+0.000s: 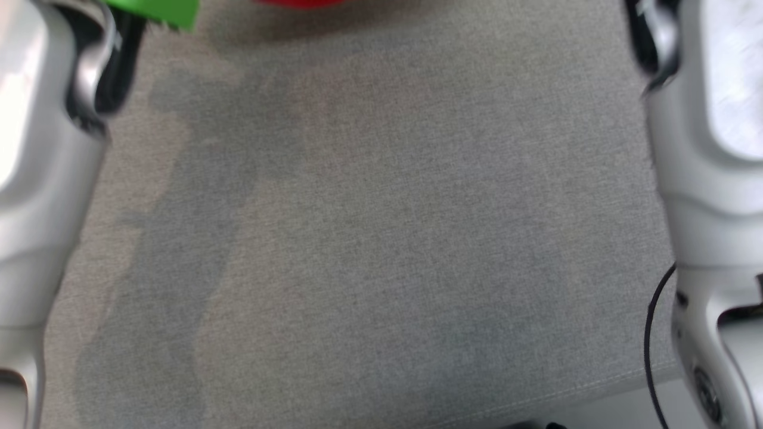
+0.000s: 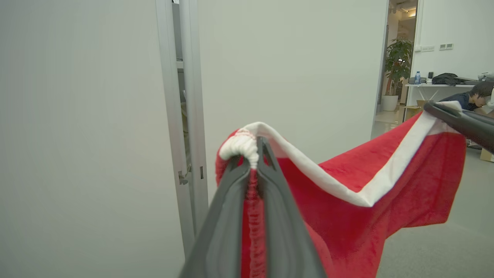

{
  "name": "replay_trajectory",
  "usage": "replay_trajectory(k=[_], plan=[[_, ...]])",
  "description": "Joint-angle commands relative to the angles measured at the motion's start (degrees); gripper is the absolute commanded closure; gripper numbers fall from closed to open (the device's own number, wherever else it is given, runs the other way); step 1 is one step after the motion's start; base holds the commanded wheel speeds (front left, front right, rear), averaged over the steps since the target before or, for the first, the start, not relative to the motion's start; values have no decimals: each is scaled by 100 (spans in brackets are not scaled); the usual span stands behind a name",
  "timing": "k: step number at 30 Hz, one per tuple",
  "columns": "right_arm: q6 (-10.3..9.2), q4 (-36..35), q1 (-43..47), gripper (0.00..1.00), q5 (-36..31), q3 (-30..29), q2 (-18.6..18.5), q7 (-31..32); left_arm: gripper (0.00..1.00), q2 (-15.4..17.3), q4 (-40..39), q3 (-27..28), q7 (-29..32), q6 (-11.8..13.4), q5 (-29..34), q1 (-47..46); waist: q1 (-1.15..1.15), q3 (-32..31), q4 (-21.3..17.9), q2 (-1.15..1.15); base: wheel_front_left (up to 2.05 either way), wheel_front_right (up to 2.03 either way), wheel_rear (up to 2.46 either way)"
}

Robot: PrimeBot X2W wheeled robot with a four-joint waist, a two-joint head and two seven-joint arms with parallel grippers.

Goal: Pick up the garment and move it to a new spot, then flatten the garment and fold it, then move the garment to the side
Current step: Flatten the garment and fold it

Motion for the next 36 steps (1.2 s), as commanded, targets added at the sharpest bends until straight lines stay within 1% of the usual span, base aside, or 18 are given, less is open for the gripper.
replay_trajectory(k=[1,5,8,10,13,17,24,27,31,33,36], plan=[[-6,73,247,100,50,66,14,-94,100,64,31,-65,-101,-30,-21,269,0,212,-95,0,0,0,0],[-6,74,852,100,121,180,53,-219,100,96,-97,-126,-300,-46,-131,916,0,163,-63,0,0,0,0],[-6,-126,1384,100,198,134,66,-257,100,70,-307,-50,-365,-41,-211,1531,0,53,-27,0,0,0,0],[-6,-322,1782,100,266,94,79,-263,100,81,-492,19,-382,-41,-152,1953,0,-39,-3,0,0,0,0],[-6,-777,2382,100,334,-29,94,-269,100,-35,-923,315,-388,3,-129,2640,0,-219,20,0,0,0,0],[-6,-1343,3209,100,412,-141,117,-271,100,-124,-1453,615,-384,16,63,3518,0,-537,-6,0,0,0,0],[-6,-2264,4558,100,545,-232,133,-272,100,-210,-2354,958,-386,23,207,4996,0,-1241,-143,0,0,0,0],[-6,-2777,5123,100,503,-332,134,-136,100,-202,-2801,1042,-386,64,271,5543,0,-1471,-152,0,0,0,0],[-6,-3456,5686,100,245,-420,134,181,100,-202,-3249,1084,-380,113,304,6196,0,-1622,-137,0,0,0,0],[-6,-3702,5875,100,229,-452,136,346,100,-225,-3361,1034,-380,149,264,6432,0,-1646,-95,0,0,0,0],[-6,-3843,6011,100,159,-411,138,590,100,-321,-3393,983,-380,197,191,6646,0,-1616,3,0,0,0,0]])
